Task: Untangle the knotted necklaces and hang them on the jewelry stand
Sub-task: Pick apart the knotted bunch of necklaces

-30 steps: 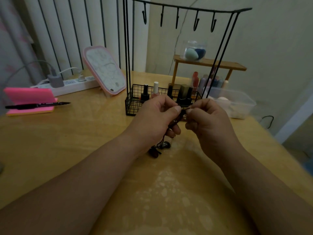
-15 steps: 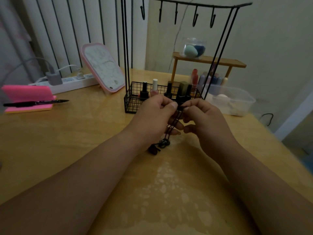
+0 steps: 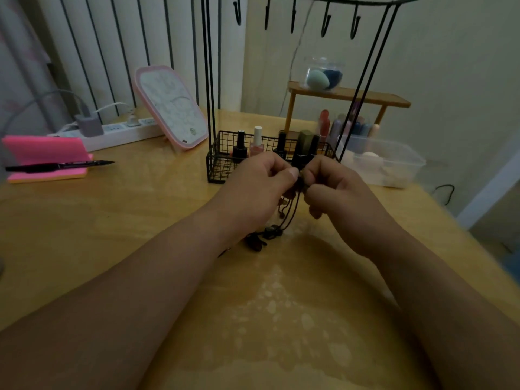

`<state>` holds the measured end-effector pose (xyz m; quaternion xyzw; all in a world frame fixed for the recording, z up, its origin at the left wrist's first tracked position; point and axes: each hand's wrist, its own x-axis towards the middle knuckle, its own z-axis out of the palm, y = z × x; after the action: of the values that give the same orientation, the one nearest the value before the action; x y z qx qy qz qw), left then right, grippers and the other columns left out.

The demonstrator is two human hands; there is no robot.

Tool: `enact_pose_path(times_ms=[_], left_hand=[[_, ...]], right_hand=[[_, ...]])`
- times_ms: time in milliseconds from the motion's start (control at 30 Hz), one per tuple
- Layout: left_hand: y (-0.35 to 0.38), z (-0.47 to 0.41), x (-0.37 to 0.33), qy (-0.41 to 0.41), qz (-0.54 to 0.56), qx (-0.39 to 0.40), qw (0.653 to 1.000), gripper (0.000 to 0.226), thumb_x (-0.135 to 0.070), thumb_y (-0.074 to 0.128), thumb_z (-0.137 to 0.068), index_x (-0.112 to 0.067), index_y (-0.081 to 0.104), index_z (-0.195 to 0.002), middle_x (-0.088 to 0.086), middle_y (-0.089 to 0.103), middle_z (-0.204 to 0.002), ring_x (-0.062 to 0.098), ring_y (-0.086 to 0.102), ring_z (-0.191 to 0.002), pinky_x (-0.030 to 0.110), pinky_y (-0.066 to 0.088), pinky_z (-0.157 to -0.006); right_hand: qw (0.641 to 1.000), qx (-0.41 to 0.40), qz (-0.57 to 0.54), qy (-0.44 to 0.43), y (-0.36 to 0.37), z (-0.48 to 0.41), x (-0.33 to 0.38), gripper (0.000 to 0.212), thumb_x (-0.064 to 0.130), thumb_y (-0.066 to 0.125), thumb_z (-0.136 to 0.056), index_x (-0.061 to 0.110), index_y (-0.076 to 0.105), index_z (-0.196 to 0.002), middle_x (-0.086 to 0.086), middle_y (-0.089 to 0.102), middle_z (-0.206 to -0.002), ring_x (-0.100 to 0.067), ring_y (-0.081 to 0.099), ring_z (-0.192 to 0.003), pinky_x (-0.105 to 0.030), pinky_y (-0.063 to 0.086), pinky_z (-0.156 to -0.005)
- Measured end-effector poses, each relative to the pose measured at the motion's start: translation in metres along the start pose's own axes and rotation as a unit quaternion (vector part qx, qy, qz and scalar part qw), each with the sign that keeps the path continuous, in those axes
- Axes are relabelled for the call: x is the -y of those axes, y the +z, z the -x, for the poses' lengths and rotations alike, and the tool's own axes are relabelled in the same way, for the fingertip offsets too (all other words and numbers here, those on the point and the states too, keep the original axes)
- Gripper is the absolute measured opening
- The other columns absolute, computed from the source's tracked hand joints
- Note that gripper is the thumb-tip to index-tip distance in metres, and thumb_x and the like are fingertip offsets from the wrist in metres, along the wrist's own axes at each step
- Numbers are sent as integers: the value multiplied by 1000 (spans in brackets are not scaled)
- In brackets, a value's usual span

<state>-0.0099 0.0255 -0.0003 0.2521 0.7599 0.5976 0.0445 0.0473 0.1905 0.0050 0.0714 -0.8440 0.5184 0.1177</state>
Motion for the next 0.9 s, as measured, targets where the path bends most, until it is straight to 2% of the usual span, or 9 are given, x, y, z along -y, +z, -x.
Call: enact_pose_path(times_ms=[67,167,300,400,500,567,667,800,900], left_hand=[[-1,1,-2,9,-10,9,1000,10,-29,58,-105,-25,67,-103,-2,74,-101,9,71,-94,37,60,-89],[-2,1,-4,12,-10,20,1000,11,-27,59,-105,-21,68,-104,0,74,-98,10,73,-89,27,61,-80],[-7,-1,-5,-4,10,20,1000,14,-25,56,-107,-17,67,-104,2,73,-93,16,73,-87,29,62,-80],[-9,-3,-4,-13,28,43,999,16,-26,55,-107,-17,67,-101,-1,70,-89,12,71,-81,27,60,-80],[-13,-6,-1,-29,79,35,996,18,-25,53,-108,-17,67,-99,-3,68,-85,12,70,-79,35,61,-85],[-17,-7,0,-34,111,19,993,19,-24,52,-108,-17,66,-98,-4,68,-83,13,69,-78,37,58,-84],[-18,-8,1,-40,126,5,991,18,-23,51,-108,-16,66,-103,-3,72,-87,14,70,-81,35,57,-80],[-16,-12,3,-62,196,-8,979,21,-20,49,-109,-12,65,-119,0,76,-90,15,70,-82,36,57,-80],[-14,-12,3,-74,271,12,960,18,-16,47,-108,-11,61,-119,4,76,-94,19,71,-88,38,57,-82]], right_hand=[[994,28,-97,35,-4,-2,-1,9,14,61,-81,17,53,-84,1,52,-82,-13,49,-73,-30,44,-62],[988,24,-146,51,-5,-1,-3,13,15,66,-94,13,54,-89,-5,54,-86,-16,52,-77,-26,45,-61],[984,-41,-174,27,0,-2,-4,12,23,65,-100,13,59,-97,-12,63,-99,-26,60,-91,-29,49,-66],[964,-26,-259,60,2,-2,-2,10,24,62,-99,14,59,-100,-7,68,-101,-20,65,-91,-27,49,-67],[935,10,-338,106,-7,-3,2,16,22,59,-99,10,59,-110,-6,68,-104,-13,65,-84,-23,51,-64],[935,45,-330,125,-13,-1,2,20,19,63,-94,7,60,-109,-9,66,-104,-13,64,-83,-24,53,-65],[955,62,-263,124,-14,0,1,8,11,66,-88,11,59,-90,-9,65,-95,-17,65,-81,-27,53,-64],[979,-61,-177,82,-7,-2,-2,16,3,60,-97,14,56,-86,-5,64,-91,-16,63,-79,-29,53,-65],[956,-149,-240,74,-6,-5,-2,13,8,56,-101,15,59,-91,-4,66,-91,-16,62,-81,-30,53,-67]])
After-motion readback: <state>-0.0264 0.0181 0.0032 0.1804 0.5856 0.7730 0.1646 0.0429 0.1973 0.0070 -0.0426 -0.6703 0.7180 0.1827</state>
